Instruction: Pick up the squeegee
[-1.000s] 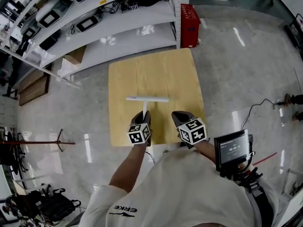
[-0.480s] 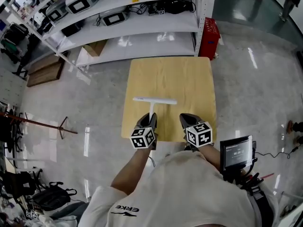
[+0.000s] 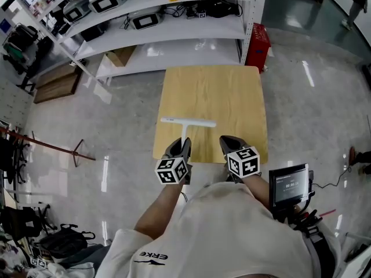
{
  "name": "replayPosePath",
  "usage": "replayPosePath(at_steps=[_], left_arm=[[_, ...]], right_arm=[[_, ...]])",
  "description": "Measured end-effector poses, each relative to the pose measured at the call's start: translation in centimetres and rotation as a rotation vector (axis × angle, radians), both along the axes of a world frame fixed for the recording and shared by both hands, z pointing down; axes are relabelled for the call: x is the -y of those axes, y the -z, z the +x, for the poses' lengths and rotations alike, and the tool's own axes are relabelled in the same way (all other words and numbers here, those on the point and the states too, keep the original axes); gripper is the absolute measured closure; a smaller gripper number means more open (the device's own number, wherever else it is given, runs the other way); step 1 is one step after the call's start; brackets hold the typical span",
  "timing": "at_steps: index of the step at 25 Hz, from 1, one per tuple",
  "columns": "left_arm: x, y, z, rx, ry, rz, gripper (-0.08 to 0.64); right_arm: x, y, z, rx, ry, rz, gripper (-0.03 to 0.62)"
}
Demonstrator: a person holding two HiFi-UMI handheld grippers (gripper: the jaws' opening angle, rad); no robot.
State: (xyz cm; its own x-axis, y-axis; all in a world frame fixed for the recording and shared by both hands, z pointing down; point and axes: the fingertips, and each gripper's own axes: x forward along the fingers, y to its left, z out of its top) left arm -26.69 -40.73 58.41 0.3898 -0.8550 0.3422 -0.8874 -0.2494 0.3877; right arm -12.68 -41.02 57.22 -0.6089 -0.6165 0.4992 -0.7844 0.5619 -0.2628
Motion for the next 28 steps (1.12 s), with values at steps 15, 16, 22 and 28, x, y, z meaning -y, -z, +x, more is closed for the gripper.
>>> replayPosePath(at_steps=[15,16,22,28], left_arm=[[-4.7,-0.3,2.2,-0.061,-0.046,0.037,0.479],[-5.0,-0.3,2.1,-0.063,-0.041,0.039,0.479],[-7.8,1.1,3.2,-0.083,-0.007,0.050,0.479],[-10.1,1.9,5.5,-0.087,0.006,0.058,0.479]], right_arm=[[-4.7,-2.0,1.7,-0.016,-0.057,0.004,0.588],[-4.9,-2.0,1.7,-0.014,-0.053,0.008,0.588],[-7.2,-0.3,2.8,0.006,-0.041,0.021,0.588],[-9.2,0.0,5.3,0.012,-0.043,0.019,0.588]])
